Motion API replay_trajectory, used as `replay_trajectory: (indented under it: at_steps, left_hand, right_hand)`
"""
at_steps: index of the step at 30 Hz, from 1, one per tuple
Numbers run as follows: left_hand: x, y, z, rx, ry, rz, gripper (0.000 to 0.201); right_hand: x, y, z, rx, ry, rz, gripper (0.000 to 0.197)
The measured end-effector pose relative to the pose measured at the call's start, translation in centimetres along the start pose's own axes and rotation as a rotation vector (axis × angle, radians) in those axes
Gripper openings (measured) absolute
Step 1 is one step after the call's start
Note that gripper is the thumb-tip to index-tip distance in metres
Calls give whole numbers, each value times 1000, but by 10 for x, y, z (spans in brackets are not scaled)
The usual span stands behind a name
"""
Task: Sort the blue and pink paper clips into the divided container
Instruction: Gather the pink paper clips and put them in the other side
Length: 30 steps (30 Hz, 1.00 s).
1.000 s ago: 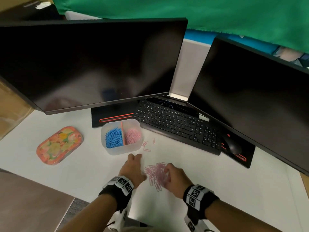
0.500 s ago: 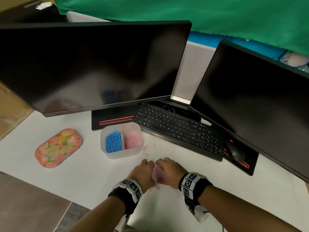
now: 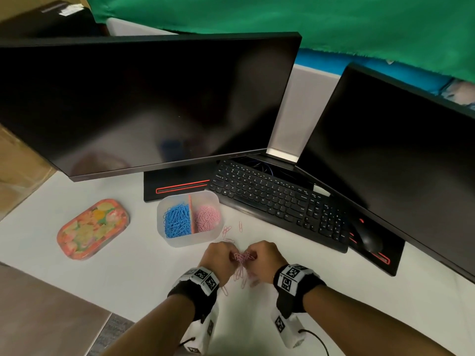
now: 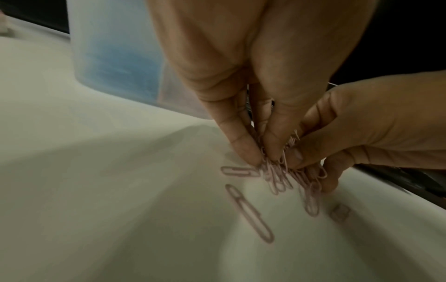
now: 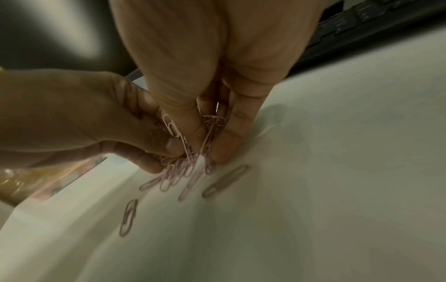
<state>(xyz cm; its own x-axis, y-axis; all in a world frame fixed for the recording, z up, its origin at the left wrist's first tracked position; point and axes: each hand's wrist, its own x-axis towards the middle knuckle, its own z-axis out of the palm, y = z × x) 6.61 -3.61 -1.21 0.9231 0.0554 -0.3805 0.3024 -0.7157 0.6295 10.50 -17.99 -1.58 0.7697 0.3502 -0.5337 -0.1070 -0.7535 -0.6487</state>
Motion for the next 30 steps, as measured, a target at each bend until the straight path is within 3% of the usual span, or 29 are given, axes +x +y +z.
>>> replay_trajectory:
  at_steps: [2, 6, 13, 16, 21, 27, 30]
  left_hand:
    - [1, 1, -2, -14, -2, 3, 8]
    - [0, 3, -13, -40, 5, 1, 10]
    - [-11, 5, -66, -151, 136, -38, 7]
    - [0, 4, -93, -180, 268, -117, 11]
    - [20, 0, -110, -116, 269, -183, 11]
    - [6, -16, -117, -223, 382, -144, 18]
    - [-9, -22, -115, -295, 354, -136, 19]
  right_hand:
    - [-1, -1, -4, -7, 7, 3, 12]
    - [-5, -6, -14, 65, 39, -8, 32]
    - [-7, -23, -32, 291, 25, -26, 1]
    - [-3, -39, -34, 359, -21, -36, 4]
    - [12, -77, -36, 433, -51, -55, 12]
    - [43, -126, -35, 222, 49, -112, 3]
    - [55, -141, -26, -7, 135, -137, 16]
